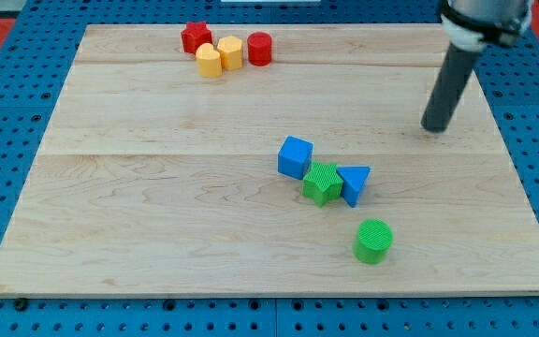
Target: Push the green star in between the blue blocks
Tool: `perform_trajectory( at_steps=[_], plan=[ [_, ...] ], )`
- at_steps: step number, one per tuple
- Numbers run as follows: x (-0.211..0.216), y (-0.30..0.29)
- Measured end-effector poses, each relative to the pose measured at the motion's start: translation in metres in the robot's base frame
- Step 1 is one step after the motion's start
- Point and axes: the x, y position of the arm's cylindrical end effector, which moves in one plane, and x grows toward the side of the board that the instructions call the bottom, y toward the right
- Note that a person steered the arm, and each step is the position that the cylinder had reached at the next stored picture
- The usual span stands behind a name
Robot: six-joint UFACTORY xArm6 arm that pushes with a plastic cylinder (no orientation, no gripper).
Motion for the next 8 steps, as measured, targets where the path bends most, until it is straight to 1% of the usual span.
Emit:
perform_trajectory(
  at_steps=[1,2,3,4,5,6,7,8],
  plan=[
    [0.009,-0.041],
    [0.009,-0.049],
    [0.019,-0.048],
    [0.051,-0.076],
    [0.061,-0.065],
    [0.07,-0.068],
    [0.084,-0.117],
    [0.076,-0.152]
  ],
)
